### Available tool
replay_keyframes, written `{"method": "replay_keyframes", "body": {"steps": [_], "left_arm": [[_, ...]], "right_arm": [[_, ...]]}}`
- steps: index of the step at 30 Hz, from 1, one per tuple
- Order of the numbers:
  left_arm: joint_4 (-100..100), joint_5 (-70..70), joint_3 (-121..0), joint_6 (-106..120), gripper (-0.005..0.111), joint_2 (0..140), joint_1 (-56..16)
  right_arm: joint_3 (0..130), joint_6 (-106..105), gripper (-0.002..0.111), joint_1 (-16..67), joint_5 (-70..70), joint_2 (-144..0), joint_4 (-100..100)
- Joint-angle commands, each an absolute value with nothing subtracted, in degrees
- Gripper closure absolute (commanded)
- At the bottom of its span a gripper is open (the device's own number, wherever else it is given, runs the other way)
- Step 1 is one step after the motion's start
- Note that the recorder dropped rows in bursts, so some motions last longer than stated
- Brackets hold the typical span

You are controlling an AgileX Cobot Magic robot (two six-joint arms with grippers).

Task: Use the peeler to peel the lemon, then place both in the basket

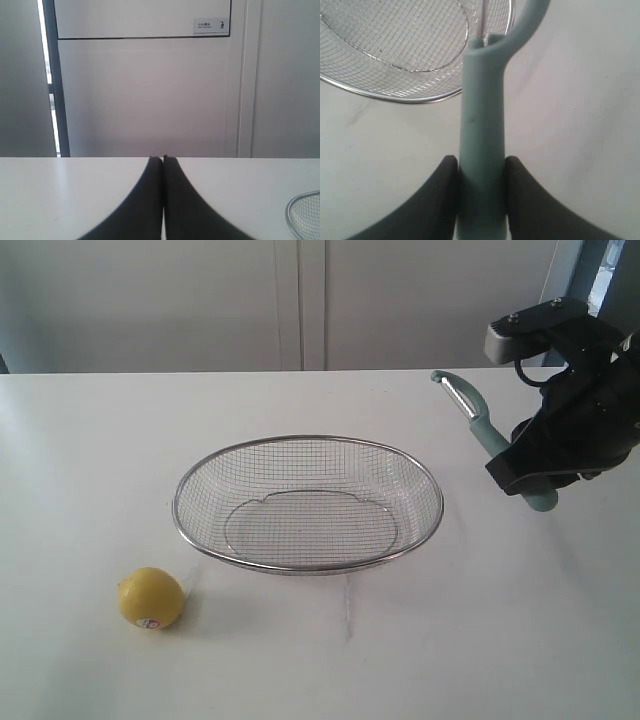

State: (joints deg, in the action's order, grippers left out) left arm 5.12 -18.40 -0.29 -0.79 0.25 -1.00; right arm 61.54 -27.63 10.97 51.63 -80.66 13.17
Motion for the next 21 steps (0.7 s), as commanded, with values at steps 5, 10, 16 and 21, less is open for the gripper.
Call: {"method": "replay_keyframes", "body": {"steps": [5, 10, 16, 21], "left_arm": [[5.73, -19.93, 0.0, -1.28, 0.107, 0.0, -1.45], [5.73, -20.06, 0.0, -1.52, 0.107, 0.0, -1.45], [5.73, -28.31, 0.0, -1.95, 0.107, 0.0, -1.45], [5.73, -34.79, 0.0, -1.95, 0.107, 0.0, -1.45]], "right_arm": [[61.23, -28.29, 0.108, 10.9, 51.04, -80.13, 13.63], [61.23, -28.29, 0.108, 10.9, 51.04, -80.13, 13.63], [61.23, -28.29, 0.108, 10.9, 51.04, -80.13, 13.63], [61.23, -28.29, 0.108, 10.9, 51.04, -80.13, 13.63]]}}
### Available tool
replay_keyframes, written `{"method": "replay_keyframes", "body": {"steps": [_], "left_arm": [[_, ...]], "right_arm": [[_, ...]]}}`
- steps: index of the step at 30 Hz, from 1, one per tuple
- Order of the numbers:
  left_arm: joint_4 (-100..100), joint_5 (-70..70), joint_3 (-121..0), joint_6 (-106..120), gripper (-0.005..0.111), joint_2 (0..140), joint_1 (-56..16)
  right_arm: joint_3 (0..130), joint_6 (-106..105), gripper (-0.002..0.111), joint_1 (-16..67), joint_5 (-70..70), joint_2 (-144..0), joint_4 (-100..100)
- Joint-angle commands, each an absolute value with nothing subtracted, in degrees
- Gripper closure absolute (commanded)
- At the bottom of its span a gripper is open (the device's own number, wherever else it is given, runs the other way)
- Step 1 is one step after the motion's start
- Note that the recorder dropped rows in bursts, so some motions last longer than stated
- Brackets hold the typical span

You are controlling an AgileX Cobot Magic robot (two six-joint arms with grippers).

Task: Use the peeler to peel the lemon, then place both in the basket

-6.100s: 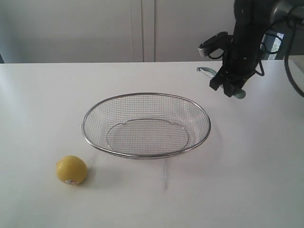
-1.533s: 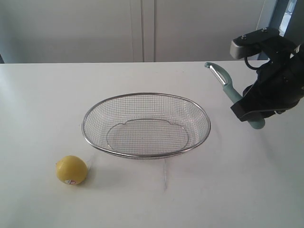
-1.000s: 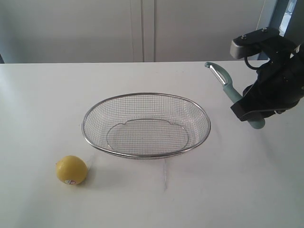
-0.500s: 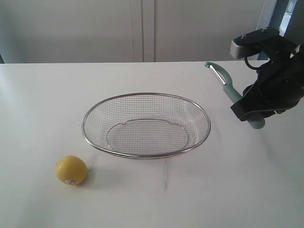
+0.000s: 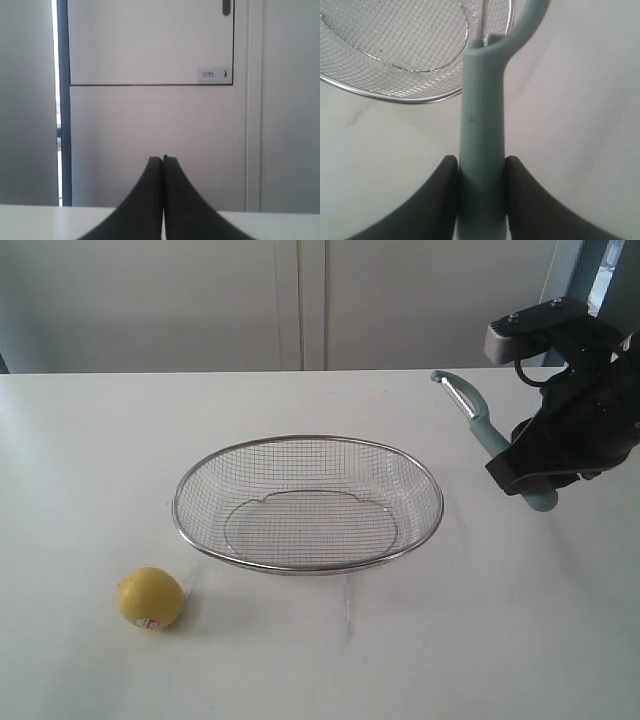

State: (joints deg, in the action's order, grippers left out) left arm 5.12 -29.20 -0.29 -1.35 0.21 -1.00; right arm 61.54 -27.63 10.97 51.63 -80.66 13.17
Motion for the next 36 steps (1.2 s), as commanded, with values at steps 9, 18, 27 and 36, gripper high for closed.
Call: {"method": "replay_keyframes", "body": {"steps": [9, 18, 27, 36], "left_arm": [[5.73, -39.38, -0.04, -1.95, 0.107, 0.0, -1.45], [5.73, -39.28, -6.03, -1.95, 0.107, 0.0, -1.45], [-2.57, -38.83, -9.65, -2.6, 0.107, 6.82, -1.45], [-19.72, -27.29, -17.18, -17.24, 0.107, 21.42, -1.45]], "right_arm": [[61.23, -28.29, 0.108, 10.9, 51.04, -80.13, 13.51], [61.23, -28.29, 0.108, 10.9, 50.94, -80.13, 13.51], [61.23, -28.29, 0.108, 10.9, 50.94, -80.13, 13.51], [61.23, -28.29, 0.108, 10.9, 50.94, -80.13, 13.51]]}}
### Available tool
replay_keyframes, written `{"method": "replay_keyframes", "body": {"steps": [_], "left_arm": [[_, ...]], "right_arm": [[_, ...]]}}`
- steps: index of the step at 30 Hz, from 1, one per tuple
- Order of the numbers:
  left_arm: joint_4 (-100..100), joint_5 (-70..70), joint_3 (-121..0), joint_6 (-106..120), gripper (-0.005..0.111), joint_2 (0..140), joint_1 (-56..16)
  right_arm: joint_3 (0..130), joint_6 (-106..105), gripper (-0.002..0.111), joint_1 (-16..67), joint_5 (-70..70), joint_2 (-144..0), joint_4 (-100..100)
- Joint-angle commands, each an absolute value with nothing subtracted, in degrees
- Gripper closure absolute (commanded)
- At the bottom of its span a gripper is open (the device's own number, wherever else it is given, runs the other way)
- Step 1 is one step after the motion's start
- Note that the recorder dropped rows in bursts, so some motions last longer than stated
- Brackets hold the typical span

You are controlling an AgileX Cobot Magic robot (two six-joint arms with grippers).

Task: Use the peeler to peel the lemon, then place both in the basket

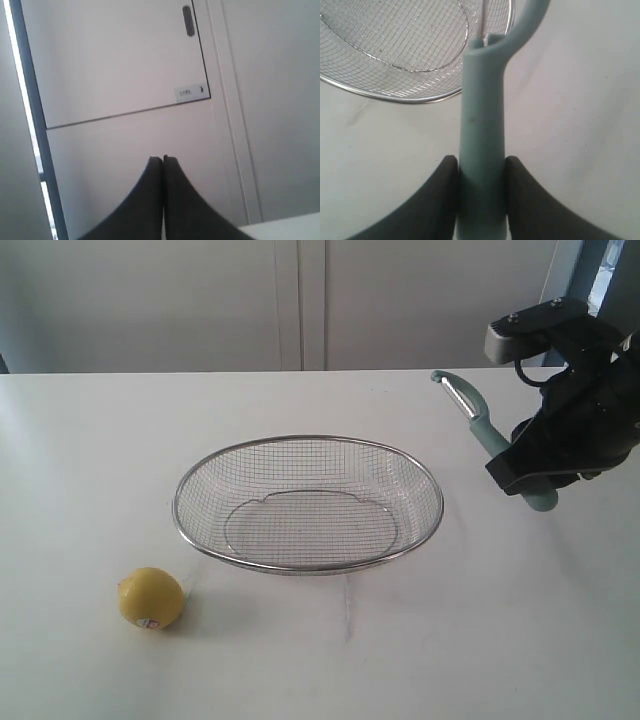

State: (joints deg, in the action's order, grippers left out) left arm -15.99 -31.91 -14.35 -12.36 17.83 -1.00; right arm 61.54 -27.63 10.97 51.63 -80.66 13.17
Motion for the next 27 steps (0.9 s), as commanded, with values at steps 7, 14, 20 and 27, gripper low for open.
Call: {"method": "replay_keyframes", "body": {"steps": [7, 14, 20, 27], "left_arm": [[-27.79, -19.3, -23.68, -27.07, 0.107, 31.31, -1.45], [-43.73, 2.08, -29.89, -45.22, 0.107, 34.79, -13.72], [-43.43, 26.49, -37.87, -36.04, 0.107, 37.51, -25.1], [-30.47, 38.07, -44.38, -20.63, 0.107, 46.71, -32.18]], "right_arm": [[61.23, -28.29, 0.108, 10.9, 50.94, -80.13, 13.51], [61.23, -28.29, 0.108, 10.9, 50.82, -80.13, 13.51], [61.23, -28.29, 0.108, 10.9, 50.82, -80.13, 13.51], [61.23, -28.29, 0.108, 10.9, 50.82, -80.13, 13.51]]}}
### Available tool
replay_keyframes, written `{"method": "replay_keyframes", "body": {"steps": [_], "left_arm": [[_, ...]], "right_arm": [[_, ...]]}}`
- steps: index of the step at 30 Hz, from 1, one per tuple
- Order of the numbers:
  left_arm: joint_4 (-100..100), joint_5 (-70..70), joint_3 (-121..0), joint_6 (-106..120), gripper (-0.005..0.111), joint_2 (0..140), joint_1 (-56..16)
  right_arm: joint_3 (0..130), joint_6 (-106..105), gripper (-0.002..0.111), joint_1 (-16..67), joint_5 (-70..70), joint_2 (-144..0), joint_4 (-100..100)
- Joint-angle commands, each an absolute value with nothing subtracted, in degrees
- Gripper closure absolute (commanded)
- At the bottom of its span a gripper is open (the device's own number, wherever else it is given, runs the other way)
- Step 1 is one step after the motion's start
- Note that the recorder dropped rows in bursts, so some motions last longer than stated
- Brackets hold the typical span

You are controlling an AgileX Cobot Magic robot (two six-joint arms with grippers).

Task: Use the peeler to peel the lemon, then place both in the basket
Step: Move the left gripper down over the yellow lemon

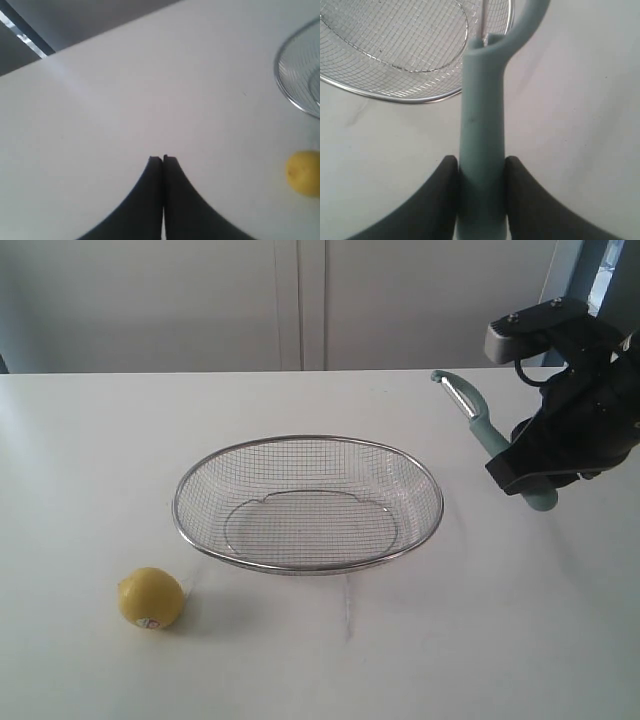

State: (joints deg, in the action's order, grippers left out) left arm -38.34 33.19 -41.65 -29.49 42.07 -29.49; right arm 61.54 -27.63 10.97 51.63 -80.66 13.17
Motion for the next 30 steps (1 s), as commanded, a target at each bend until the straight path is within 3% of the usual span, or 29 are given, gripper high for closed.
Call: {"method": "replay_keyframes", "body": {"steps": [1, 8, 30], "left_arm": [[-28.08, 38.31, -44.97, -18.36, 0.107, 47.85, -32.45], [-8.76, 42.38, -49.82, 2.53, 0.107, 55.56, -32.75], [-0.89, 49.58, -61.97, 12.04, 0.107, 75.24, -32.75]], "right_arm": [[61.23, -28.29, 0.108, 10.9, 50.82, -80.13, 13.51], [61.23, -28.29, 0.108, 10.9, 50.82, -80.13, 13.51], [61.23, -28.29, 0.108, 10.9, 50.82, -80.13, 13.51]]}}
